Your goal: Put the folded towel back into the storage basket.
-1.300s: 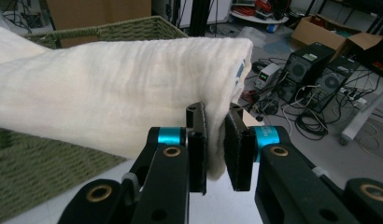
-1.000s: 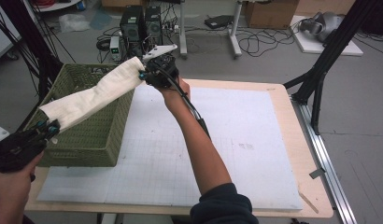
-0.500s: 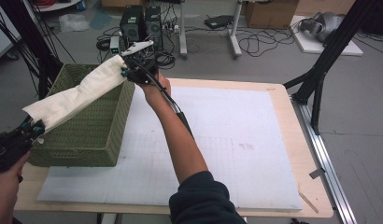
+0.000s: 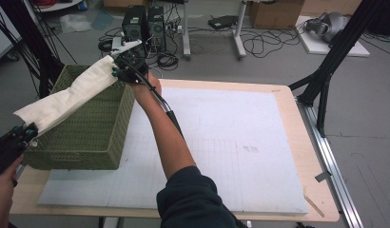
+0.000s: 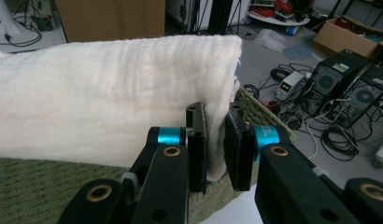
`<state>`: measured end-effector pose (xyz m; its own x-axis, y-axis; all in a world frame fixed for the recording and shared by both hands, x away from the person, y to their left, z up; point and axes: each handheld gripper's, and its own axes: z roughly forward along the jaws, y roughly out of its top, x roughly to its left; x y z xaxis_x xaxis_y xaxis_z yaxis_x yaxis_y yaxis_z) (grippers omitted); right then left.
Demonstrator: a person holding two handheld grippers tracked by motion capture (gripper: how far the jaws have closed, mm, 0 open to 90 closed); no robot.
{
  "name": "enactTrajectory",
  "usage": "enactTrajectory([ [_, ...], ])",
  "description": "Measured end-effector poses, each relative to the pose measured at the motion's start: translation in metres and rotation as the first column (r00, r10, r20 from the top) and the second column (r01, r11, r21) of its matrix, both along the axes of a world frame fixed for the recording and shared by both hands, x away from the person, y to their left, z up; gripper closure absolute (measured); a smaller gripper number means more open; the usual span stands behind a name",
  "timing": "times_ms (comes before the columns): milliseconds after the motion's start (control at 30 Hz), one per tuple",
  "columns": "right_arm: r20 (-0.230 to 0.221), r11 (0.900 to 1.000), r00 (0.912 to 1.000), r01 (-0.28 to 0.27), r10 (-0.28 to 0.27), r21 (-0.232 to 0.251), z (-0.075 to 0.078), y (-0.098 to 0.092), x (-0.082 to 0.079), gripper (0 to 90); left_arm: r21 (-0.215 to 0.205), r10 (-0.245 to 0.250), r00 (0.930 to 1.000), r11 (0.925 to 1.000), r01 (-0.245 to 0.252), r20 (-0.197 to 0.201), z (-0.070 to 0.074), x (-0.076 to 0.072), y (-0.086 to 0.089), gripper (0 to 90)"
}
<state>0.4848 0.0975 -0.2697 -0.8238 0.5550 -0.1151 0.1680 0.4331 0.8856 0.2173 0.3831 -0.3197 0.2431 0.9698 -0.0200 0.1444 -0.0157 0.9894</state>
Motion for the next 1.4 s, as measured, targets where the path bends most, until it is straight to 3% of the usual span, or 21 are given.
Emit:
enactTrajectory([
  [467,0.007,1.000,1.0000,0.002,-0.002,-0.022,-0.007,0.026,0.007,80.8,0.019,0.034,0.9987,0.9993,-0.034,-0.038,-0.009,0.005,0.012,80.4],
  [600,0.001,1.000,0.9998,0.021,-0.021,-0.020,-0.010,0.028,0.009,80.8,0.022,0.045,0.9958,0.9988,-0.044,-0.079,-0.013,0.012,0.013,77.7],
  [700,-0.017,0.998,0.9987,0.047,-0.048,-0.041,-0.017,0.030,0.014,73.3,0.020,0.062,0.9911,0.9980,-0.060,-0.117,-0.017,0.017,0.015,61.2],
  [767,-0.034,0.996,0.9974,0.061,-0.063,-0.064,-0.022,0.029,0.017,65.8,0.012,0.085,0.9915,0.9964,-0.084,-0.098,-0.016,0.015,0.018,48.3],
  [867,-0.055,0.997,0.9966,0.058,-0.062,-0.059,-0.025,0.024,0.019,60.5,0.007,0.092,0.9941,0.9957,-0.092,-0.058,-0.010,0.008,0.022,41.8],
  [1033,-0.057,0.998,0.9978,0.032,-0.035,-0.050,-0.017,0.013,0.014,55.8,0.009,0.062,0.9977,0.9981,-0.061,-0.030,-0.002,0.004,0.016,41.0],
  [1200,-0.055,1.000,0.9985,-0.009,0.007,-0.022,-0.007,-0.007,0.004,50.0,-0.026,-0.012,0.9994,0.9996,0.011,-0.033,-0.002,0.007,0.004,39.0],
  [1400,-0.068,0.998,0.9965,-0.045,0.047,0.034,-0.002,-0.047,-0.008,38.5,-0.086,-0.113,0.9931,0.9902,0.110,-0.031,0.000,0.014,-0.016,28.2],
])
